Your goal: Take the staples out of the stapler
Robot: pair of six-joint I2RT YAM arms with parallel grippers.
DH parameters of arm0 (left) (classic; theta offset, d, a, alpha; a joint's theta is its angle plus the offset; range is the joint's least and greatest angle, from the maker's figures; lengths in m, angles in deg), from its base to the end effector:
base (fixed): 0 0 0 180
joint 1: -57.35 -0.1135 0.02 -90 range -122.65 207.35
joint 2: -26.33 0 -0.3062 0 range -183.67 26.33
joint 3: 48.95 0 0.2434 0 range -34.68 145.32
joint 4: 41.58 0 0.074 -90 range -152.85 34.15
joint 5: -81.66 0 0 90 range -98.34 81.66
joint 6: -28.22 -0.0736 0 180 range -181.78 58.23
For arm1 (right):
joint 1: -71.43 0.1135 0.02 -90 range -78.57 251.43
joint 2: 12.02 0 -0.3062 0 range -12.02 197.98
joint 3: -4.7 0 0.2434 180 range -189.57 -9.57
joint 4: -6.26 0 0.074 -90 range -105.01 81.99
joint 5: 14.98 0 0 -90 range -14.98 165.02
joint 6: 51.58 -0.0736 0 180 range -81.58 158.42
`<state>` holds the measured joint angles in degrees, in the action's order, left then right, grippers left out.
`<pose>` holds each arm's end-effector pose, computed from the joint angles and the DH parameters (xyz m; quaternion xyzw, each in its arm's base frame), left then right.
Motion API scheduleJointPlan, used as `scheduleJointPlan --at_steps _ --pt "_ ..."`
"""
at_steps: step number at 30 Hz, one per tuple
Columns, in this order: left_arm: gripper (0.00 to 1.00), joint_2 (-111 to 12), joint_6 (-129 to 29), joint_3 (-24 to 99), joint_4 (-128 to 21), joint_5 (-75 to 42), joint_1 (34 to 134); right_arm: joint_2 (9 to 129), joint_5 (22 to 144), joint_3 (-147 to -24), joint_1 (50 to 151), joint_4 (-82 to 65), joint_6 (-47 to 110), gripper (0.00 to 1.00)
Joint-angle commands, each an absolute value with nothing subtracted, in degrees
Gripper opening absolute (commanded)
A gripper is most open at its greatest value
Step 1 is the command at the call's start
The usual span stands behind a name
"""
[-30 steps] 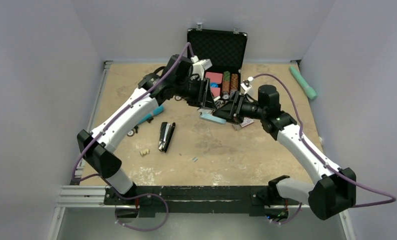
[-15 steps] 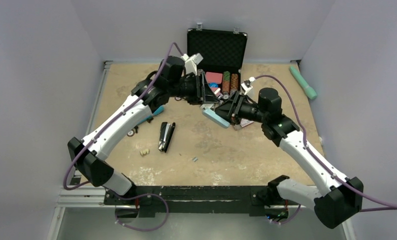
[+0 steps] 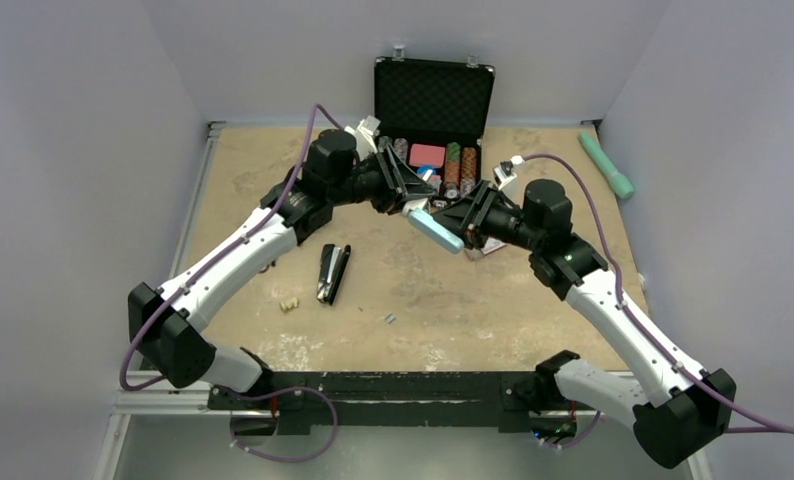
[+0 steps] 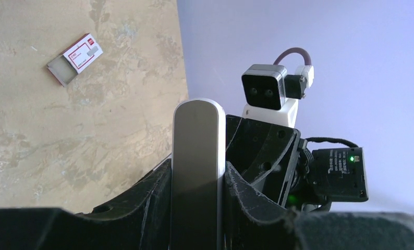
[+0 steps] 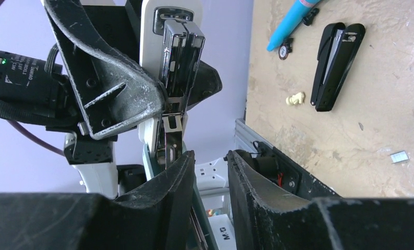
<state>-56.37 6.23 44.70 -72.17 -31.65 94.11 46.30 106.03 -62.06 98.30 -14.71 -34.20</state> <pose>0.2657 -0.2348 0.4159 -0.1035 0.8023 -0.5478 0.2136 0.1914 0.1395 0.3801 0.1381 0.7576 0.5949 0.2305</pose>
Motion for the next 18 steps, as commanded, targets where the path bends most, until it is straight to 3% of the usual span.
scheduleJointPlan --at_steps 1,7,11,18 --pt "0.00 -54.7 11.7 43.6 -64.5 -26.0 93.3 44.2 108.1 -65.8 100.4 -13.4 -36.3 0.35" --pt "0.00 -54.7 17.2 39.1 -57.3 -27.6 92.1 44.0 106.8 -68.3 100.9 -15.2 -37.0 0.33" --pt "0.00 -57.5 24.7 33.9 -38.9 -33.5 90.9 44.2 104.6 -72.2 102.5 -18.4 -36.7 0.32" --pt "0.00 -58.2 23.9 34.2 -37.0 -34.6 90.7 46.3 101.6 -79.0 105.4 -22.8 -35.7 0.31"
